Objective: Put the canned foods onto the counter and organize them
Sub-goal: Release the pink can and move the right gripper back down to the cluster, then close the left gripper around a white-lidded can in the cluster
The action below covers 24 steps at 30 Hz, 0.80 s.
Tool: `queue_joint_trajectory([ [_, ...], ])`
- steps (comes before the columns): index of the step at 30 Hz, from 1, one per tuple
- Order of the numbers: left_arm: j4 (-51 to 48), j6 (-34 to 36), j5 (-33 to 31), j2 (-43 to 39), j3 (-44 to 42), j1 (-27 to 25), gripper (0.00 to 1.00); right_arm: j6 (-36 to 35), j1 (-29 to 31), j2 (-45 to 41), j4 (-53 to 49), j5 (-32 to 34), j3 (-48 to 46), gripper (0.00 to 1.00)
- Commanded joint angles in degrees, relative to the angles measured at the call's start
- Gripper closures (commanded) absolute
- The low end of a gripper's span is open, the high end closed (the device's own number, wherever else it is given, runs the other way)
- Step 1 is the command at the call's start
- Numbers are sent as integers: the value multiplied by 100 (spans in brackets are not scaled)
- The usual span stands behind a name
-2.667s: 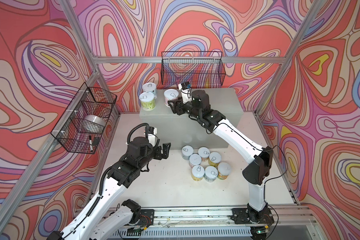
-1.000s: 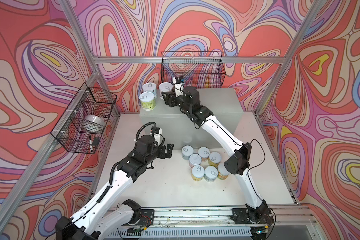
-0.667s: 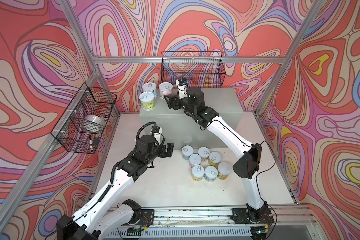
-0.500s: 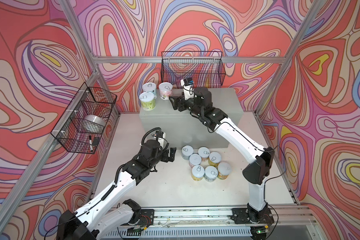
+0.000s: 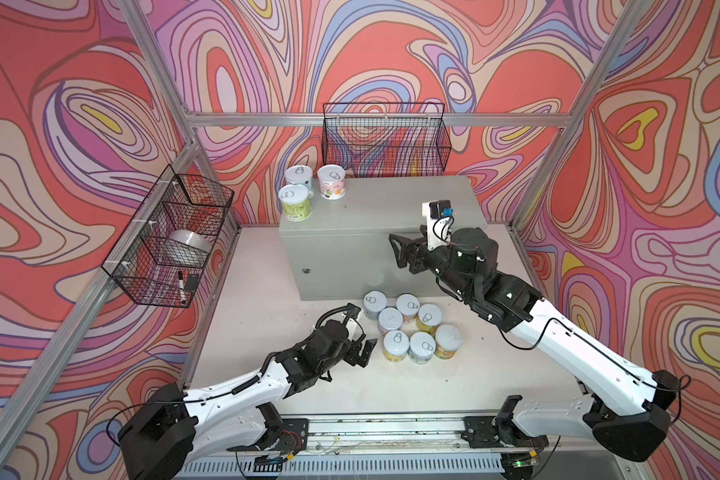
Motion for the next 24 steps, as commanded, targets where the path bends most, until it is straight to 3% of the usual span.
queue_joint_trajectory([
  [1,653,-21,145,175,-189,-121,0,582,37,-336,-418,553,-499,8],
  [15,1613,34,128,1960,281,-908,0,952,46,-458,-993,780,-1110,7],
  [24,2005,-45,0,2591,450,-922,0,872,38,-409,-983,854,-1101,7],
])
